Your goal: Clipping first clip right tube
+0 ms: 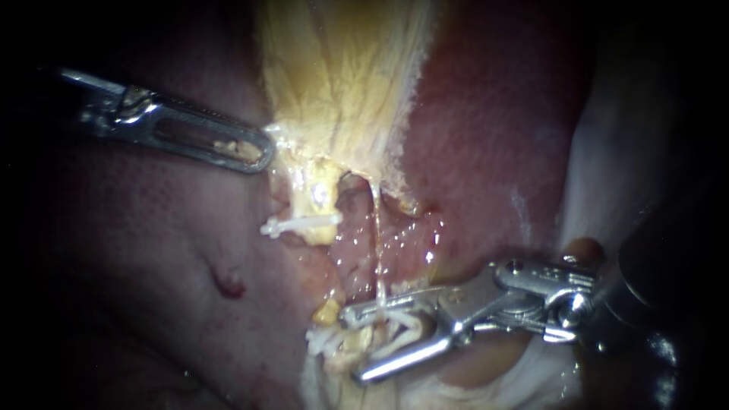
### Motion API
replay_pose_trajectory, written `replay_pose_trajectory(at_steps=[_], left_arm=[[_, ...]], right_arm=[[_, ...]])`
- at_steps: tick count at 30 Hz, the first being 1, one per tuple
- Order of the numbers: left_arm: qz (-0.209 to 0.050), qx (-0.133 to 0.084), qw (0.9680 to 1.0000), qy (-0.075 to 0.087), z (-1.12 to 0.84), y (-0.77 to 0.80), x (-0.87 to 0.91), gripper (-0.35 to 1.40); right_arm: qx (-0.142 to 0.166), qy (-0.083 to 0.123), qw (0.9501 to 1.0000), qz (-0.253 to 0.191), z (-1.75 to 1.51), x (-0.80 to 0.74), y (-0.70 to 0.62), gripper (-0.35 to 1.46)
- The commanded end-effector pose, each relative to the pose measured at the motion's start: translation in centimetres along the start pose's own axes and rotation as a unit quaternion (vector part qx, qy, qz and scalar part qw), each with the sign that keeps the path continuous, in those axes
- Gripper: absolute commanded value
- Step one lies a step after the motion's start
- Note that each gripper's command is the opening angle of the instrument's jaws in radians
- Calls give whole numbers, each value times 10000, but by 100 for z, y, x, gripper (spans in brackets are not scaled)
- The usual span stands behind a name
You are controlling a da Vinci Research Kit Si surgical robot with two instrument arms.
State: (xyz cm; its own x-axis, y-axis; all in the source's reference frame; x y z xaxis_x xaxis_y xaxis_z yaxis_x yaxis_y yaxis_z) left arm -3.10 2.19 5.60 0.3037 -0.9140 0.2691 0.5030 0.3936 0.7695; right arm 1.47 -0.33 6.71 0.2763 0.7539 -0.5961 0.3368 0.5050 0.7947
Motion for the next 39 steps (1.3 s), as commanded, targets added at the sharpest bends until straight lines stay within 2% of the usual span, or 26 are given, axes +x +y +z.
replay_pose_trajectory(at_steps=[1, 7, 14, 18, 19, 23, 39], left_arm=[[0, 0, 10000, 0, 0, 0, 0, -35], [0, 0, 10000, 0, 0, 0, 0, -35], [1, -1, 10000, 0, 1, 0, 0, -35], [1, -1, 10000, -1, 1, 1, 0, -35], [1, -1, 10000, 0, 1, 1, 0, -35], [1, 0, 10000, 0, 1, 1, 0, -35], [0, 0, 10000, 0, 1, 1, 0, -35]], right_arm=[[-4, -1, 10000, 0, 0, -1, 1, 47], [-4, -1, 10000, -1, -4, -2, 8, 42], [7, -8, 10000, -4, -18, -8, 24, 25], [10, -10, 10000, -5, -21, -9, 28, 16], [11, -11, 10000, -5, -21, -9, 28, 10], [14, -12, 10000, -5, -22, -9, 27, -35], [24, -18, 10000, 83, -26, -10, 28, -35]])
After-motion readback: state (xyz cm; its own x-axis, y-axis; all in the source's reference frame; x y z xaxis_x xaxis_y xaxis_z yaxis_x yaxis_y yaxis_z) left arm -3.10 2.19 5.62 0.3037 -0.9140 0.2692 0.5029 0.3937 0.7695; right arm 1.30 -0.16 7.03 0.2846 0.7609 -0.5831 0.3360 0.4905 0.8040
